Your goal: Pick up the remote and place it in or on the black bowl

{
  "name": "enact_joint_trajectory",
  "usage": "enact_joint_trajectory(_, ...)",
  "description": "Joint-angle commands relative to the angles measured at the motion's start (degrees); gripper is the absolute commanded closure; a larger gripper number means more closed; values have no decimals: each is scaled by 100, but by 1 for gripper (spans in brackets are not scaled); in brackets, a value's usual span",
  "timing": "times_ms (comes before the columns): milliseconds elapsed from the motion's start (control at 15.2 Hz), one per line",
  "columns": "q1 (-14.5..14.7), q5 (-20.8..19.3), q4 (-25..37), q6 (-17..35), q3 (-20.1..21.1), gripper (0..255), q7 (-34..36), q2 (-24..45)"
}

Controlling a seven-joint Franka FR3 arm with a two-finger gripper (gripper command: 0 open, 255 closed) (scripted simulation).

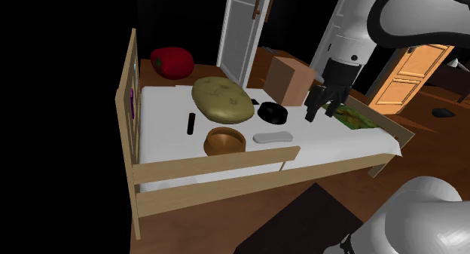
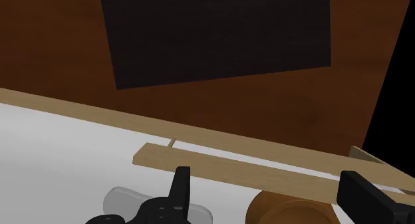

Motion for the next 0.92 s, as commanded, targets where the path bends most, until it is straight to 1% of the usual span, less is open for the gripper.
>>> enact_joint_trajectory(0, 0, 0, 0, 0, 0, 0, 0, 0)
enact_joint_trajectory(198, 108, -338, -365, 453, -438, 0, -1003, 45)
enact_joint_trajectory(396, 199, -667, -623, 956, -885, 0, -1993, 229)
enact_joint_trajectory(594, 300, -965, -769, 1500, -1340, 0, -2967, 554)
enact_joint_trajectory(858, 476, -1254, -787, 2265, -1934, 0, -4261, 1191)
